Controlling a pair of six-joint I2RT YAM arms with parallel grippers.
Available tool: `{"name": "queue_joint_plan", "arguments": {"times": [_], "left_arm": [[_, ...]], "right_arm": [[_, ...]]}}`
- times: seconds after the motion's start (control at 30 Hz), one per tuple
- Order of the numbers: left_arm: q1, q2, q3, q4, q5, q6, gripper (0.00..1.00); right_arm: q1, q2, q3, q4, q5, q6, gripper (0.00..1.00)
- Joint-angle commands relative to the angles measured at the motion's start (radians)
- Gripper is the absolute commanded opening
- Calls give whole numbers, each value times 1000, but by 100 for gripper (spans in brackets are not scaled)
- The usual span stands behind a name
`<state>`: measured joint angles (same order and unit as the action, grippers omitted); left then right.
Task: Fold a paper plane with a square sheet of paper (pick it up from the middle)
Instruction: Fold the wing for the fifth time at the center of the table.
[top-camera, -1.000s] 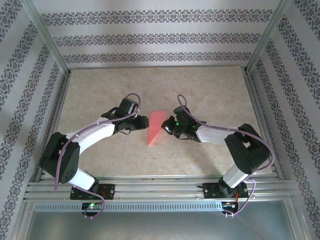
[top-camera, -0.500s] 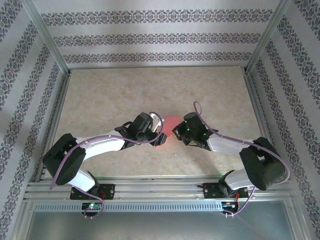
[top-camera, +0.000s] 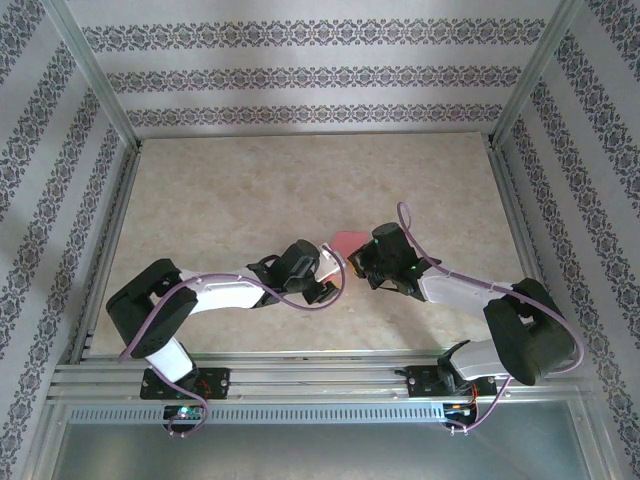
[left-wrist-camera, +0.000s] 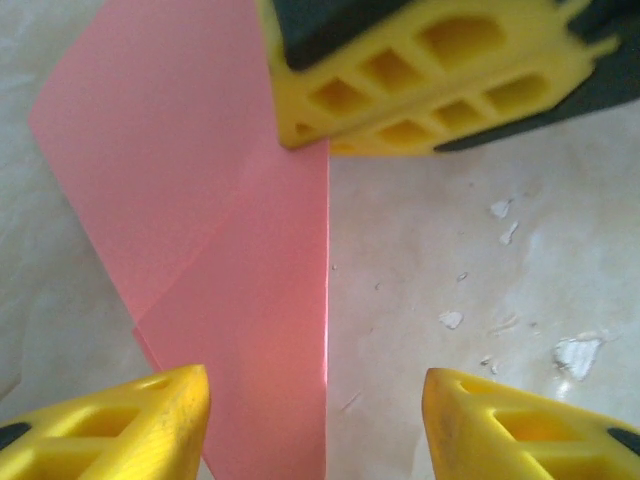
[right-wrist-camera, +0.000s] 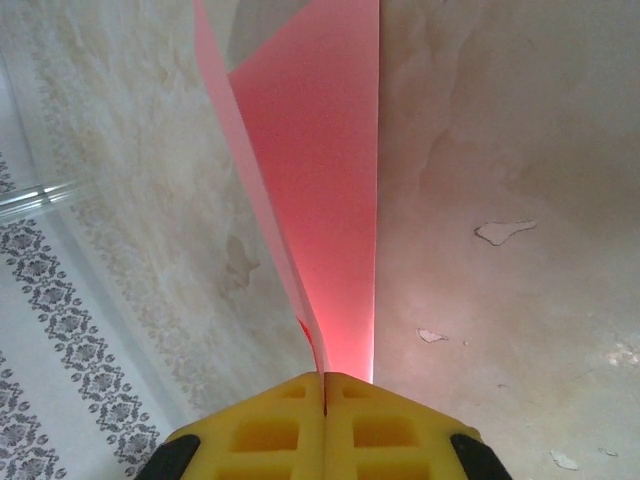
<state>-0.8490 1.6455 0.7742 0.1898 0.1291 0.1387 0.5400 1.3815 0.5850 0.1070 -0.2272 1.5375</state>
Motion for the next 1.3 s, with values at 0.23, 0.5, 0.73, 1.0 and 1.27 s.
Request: {"name": "queue_joint_plan", "arguments": {"times": [0.23, 0.5, 0.73, 1.0, 1.27], "left_arm": [[-36, 54, -1, 148, -124, 94, 43], [-41, 72, -10, 158, -146, 92, 36], [-41, 80, -9, 155, -144, 77, 25], [-41, 80, 6, 114, -208, -96, 16], [-41, 71, 56, -22, -247, -410, 11]], "right_arm": [[-16, -14, -2, -23, -33, 37, 3], [-20, -4, 0, -19, -50, 49, 4], [-29, 3, 5, -20, -61, 38, 8], [-69, 14, 45, -74, -60, -97, 52], [-119, -43, 69, -99, -21, -421, 70]]}}
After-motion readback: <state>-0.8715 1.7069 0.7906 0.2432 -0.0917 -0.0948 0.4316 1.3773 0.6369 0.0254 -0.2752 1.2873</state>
